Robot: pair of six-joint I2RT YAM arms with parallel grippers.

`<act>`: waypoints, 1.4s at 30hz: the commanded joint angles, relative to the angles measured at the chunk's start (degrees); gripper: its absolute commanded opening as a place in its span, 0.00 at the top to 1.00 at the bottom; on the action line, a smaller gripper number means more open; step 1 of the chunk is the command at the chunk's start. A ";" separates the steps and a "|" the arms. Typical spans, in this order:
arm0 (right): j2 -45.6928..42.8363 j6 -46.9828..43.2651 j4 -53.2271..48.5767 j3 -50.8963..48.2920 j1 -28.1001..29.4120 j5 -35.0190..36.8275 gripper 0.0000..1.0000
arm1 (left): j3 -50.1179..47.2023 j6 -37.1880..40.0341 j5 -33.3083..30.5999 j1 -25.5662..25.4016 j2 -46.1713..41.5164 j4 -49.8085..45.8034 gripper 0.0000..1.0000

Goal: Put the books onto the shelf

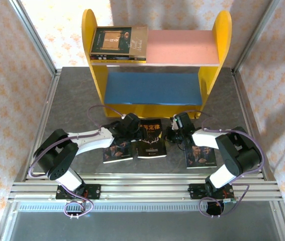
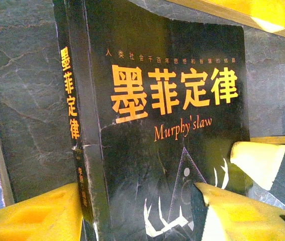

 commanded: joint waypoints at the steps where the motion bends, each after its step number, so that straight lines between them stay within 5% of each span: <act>1: 4.41 0.39 -6.12 -2.23 0.60 4.65 0.90 | 0.50 -2.08 13.06 -2.24 -1.25 15.99 0.47; 15: 6.79 1.04 -1.75 -3.21 0.80 1.48 0.92 | -0.27 -3.29 12.93 -2.12 -1.44 17.71 0.52; 23: 8.26 1.69 -0.10 -3.98 0.79 1.58 0.94 | 5.60 1.27 -1.40 -2.20 -2.04 -5.98 0.43; 42: 7.65 1.33 -1.08 -4.16 0.72 2.29 0.94 | 5.92 -0.36 -9.23 -2.27 -0.18 -12.09 0.39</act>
